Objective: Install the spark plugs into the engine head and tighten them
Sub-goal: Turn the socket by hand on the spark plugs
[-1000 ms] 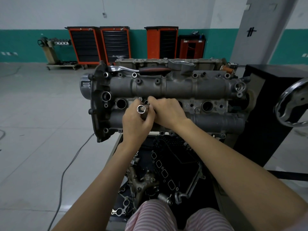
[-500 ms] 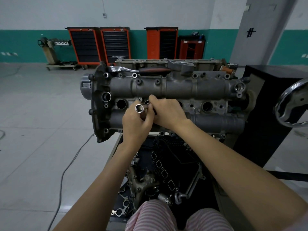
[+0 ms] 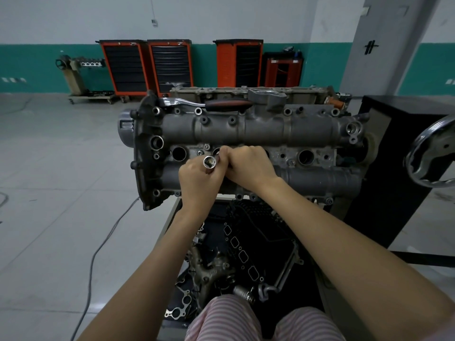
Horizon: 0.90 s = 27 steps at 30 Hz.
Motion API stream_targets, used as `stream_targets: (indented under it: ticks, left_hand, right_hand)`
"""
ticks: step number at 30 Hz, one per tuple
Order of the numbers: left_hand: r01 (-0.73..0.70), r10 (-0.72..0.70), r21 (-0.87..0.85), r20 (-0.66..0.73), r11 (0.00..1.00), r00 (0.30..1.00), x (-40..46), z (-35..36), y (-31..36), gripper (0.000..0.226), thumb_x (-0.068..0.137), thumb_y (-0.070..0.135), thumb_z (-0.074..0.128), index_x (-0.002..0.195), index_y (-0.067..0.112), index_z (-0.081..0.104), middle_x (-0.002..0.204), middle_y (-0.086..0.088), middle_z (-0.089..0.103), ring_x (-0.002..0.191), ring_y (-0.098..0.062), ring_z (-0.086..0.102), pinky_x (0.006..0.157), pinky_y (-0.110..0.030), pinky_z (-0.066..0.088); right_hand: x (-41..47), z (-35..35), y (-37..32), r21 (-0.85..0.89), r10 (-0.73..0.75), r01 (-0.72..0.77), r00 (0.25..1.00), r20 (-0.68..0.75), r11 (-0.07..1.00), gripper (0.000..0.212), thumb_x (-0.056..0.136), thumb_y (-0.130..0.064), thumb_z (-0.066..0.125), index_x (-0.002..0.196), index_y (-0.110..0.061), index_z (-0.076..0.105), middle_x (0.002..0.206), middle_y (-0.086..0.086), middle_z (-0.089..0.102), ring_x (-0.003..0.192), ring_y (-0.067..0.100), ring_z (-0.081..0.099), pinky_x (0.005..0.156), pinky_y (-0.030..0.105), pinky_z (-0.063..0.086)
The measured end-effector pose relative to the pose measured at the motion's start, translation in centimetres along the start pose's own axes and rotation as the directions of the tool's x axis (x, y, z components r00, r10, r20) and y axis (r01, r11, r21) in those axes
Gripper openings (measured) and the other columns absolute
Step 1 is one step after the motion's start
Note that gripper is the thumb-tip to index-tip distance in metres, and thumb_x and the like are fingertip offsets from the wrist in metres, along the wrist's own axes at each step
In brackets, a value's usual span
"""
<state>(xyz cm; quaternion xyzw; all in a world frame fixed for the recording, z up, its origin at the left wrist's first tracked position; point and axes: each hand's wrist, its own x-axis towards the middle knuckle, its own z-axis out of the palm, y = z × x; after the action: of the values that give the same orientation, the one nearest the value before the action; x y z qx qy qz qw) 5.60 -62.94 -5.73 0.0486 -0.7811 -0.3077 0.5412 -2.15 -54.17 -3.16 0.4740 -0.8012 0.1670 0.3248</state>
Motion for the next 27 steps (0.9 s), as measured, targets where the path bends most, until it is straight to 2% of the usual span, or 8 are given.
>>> stream_targets:
  ticks: [2,6,10,13,17,19,23,27]
  left_hand:
    - [-0.019,0.019,0.028,0.018,0.999,1.000,-0.05,-0.04,0.23,0.046,0.087,0.024,0.055,0.050,0.026,0.029,0.044,0.014,0.028,0.044,-0.014,0.033,0.047,-0.030,0.026]
    - [0.015,-0.015,-0.006,0.032,1.000,0.999,-0.27,-0.07,0.00,0.033,0.086,0.025,0.052,0.061,0.012,0.036,0.051,0.012,0.031,0.050,-0.020,0.038,0.052,-0.030,0.029]
    - [0.020,-0.020,0.008,0.033,1.000,0.999,-0.17,0.07,-0.03,0.048,0.084,0.043,0.048,0.061,0.001,0.046,0.049,-0.001,0.042,0.050,-0.022,0.043,0.051,-0.029,0.030]
    - [0.048,-0.048,0.010,0.002,0.999,0.999,0.04,0.18,-0.11,0.054,0.085,0.040,0.057,0.053,-0.003,0.052,0.046,-0.011,0.049,0.047,-0.028,0.048,0.051,-0.035,0.034]
    - [0.006,-0.006,0.010,0.001,1.000,1.000,-0.06,-0.02,0.05,0.046,0.087,0.028,0.058,0.047,0.016,0.038,0.042,0.007,0.038,0.043,-0.021,0.041,0.047,-0.034,0.030]
    - [-0.032,0.032,0.014,0.005,0.999,0.999,-0.20,-0.06,0.11,0.038,0.088,0.020,0.055,0.056,0.023,0.033,0.049,0.014,0.032,0.048,-0.016,0.039,0.050,-0.029,0.028]
    - [0.029,-0.028,-0.023,0.029,0.999,0.999,-0.54,0.01,-0.28,0.026,0.088,0.029,0.050,0.072,0.010,0.043,0.058,0.009,0.040,0.056,-0.018,0.043,0.057,-0.025,0.029]
    - [0.027,-0.027,-0.009,0.025,1.000,0.999,-0.43,0.14,-0.28,0.042,0.087,0.042,0.048,0.064,0.007,0.051,0.056,0.003,0.047,0.054,-0.012,0.043,0.054,-0.021,0.032]
  right_hand:
    - [0.08,0.07,-0.09,-0.017,0.003,-0.003,1.000,-0.018,1.000,0.016,0.079,-0.022,0.063,0.080,-0.008,0.055,0.058,0.012,0.063,0.051,0.035,0.059,0.048,0.025,0.022]
    - [0.33,0.53,0.10,-0.039,-0.004,0.006,0.999,0.052,0.999,0.017,0.083,-0.025,0.054,0.087,-0.010,0.046,0.066,0.010,0.064,0.056,0.034,0.059,0.045,0.027,0.017]
    - [0.20,0.48,0.16,-0.047,-0.004,0.006,0.998,0.059,0.999,0.014,0.084,-0.026,0.053,0.086,-0.012,0.055,0.070,0.011,0.066,0.066,0.036,0.061,0.051,0.029,0.026]
    - [0.20,0.19,0.14,-0.015,0.033,-0.033,0.999,0.038,0.999,0.016,0.082,-0.024,0.057,0.082,-0.010,0.064,0.069,0.016,0.066,0.066,0.038,0.062,0.054,0.030,0.027]
    - [0.16,0.07,0.08,-0.004,0.019,-0.018,0.999,0.046,1.000,0.014,0.081,-0.024,0.059,0.083,-0.012,0.066,0.069,0.015,0.066,0.065,0.037,0.062,0.053,0.028,0.027]
    - [0.21,0.09,0.09,0.015,0.014,-0.014,0.999,0.049,1.000,0.011,0.082,-0.026,0.059,0.081,-0.015,0.058,0.067,0.011,0.066,0.062,0.035,0.062,0.052,0.028,0.025]
    - [0.33,0.40,0.08,0.017,0.002,-0.003,0.996,0.088,1.000,0.021,0.086,-0.031,0.052,0.083,-0.016,0.037,0.069,0.007,0.063,0.061,0.033,0.059,0.050,0.030,0.026]
    - [0.29,0.17,0.21,0.002,-0.009,0.009,0.997,0.074,1.000,0.015,0.087,-0.029,0.053,0.082,-0.014,0.052,0.070,0.009,0.065,0.066,0.035,0.060,0.052,0.029,0.026]
